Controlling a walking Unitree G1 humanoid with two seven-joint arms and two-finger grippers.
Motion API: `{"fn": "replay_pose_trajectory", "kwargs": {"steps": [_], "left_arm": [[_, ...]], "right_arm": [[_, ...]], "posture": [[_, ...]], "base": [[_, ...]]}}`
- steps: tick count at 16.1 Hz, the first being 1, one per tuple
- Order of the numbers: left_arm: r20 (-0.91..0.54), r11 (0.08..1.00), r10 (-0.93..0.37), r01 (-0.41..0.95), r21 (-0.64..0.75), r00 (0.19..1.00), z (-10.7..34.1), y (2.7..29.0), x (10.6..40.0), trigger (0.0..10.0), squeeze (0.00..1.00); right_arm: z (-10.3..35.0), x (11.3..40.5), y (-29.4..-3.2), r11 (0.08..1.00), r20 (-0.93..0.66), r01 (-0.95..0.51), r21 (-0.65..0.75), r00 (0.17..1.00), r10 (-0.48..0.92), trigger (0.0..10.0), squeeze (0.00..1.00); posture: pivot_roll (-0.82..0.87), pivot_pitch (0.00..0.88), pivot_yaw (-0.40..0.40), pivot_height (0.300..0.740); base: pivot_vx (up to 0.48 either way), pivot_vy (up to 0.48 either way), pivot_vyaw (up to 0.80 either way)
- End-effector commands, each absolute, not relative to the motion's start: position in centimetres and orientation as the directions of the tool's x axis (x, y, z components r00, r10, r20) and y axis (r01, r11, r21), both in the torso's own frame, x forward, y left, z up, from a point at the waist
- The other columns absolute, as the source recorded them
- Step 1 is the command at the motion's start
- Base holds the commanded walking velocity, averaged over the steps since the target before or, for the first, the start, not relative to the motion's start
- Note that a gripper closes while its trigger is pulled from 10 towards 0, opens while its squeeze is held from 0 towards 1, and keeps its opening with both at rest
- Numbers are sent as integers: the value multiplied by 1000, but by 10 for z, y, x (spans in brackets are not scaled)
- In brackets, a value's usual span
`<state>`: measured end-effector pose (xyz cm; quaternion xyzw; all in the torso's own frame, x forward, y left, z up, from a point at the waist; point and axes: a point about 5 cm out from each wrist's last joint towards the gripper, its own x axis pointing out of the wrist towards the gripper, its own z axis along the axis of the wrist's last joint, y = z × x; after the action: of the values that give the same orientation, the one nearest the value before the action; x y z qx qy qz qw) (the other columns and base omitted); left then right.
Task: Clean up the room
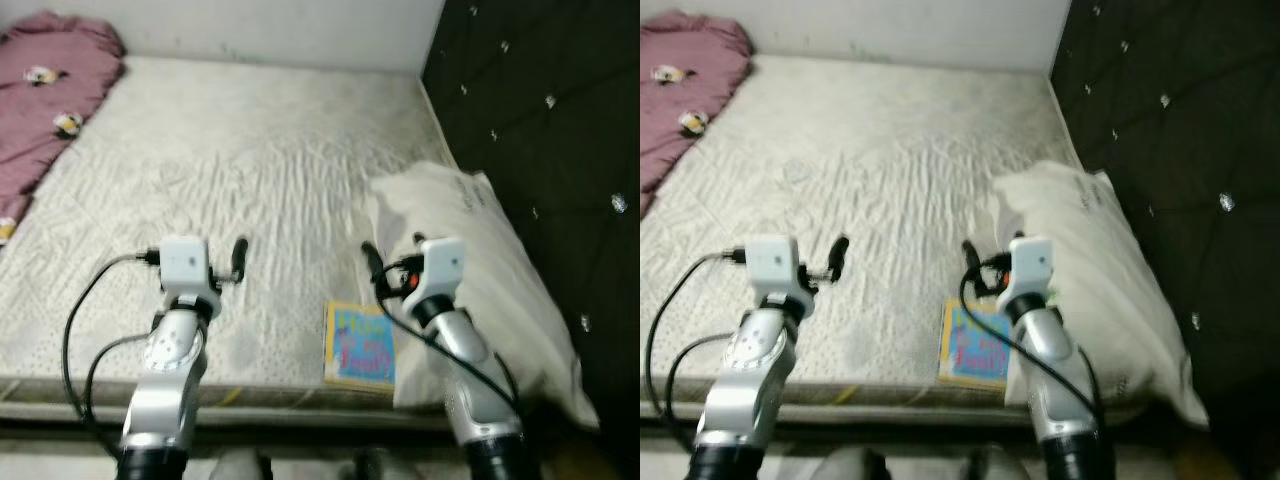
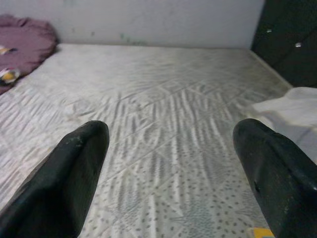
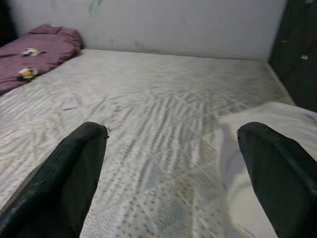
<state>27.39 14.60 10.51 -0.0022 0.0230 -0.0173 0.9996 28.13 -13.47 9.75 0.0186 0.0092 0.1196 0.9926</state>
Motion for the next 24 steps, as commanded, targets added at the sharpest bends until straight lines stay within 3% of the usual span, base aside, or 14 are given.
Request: {"fn": "replay_pose_trajectory", "kwargs": {"steps": [1, 7, 13, 19, 24], "left_arm": [[-54, 999, -53, 53, 1, 997, 104, 141, 273, 10000, 0], [-46, 998, -54, 54, 9, 997, 105, 141, 275, 10000, 0], [-39, 998, -57, 57, 7, 998, 105, 140, 276, 10000, 0], [-37, 998, -56, 56, 9, 998, 105, 139, 275, 10000, 0], [-37, 998, -55, 55, 7, 998, 105, 140, 275, 10000, 0]], "right_arm": [[95, 280, -141, 975, -25, -219, 34, 975, 220, 10000, 0], [90, 277, -136, 972, -39, -230, 35, 972, 232, 10000, 0], [91, 281, -139, 974, -43, -223, 33, 974, 224, 10000, 0], [92, 279, -137, 968, -36, -250, 12, 968, 250, 10000, 0], [92, 278, -136, 968, -34, -251, 10, 967, 252, 10000, 0]], "posture": [[-8, 29, -29, 740], [-5, 22, -26, 740], [-8, 30, -27, 740], [-12, 33, -30, 740], [-13, 38, -28, 740]], "base": [[0, 480, 0], [0, 480, 0], [0, 480, -667], [0, 480, 0], [0, 480, 476]]}}
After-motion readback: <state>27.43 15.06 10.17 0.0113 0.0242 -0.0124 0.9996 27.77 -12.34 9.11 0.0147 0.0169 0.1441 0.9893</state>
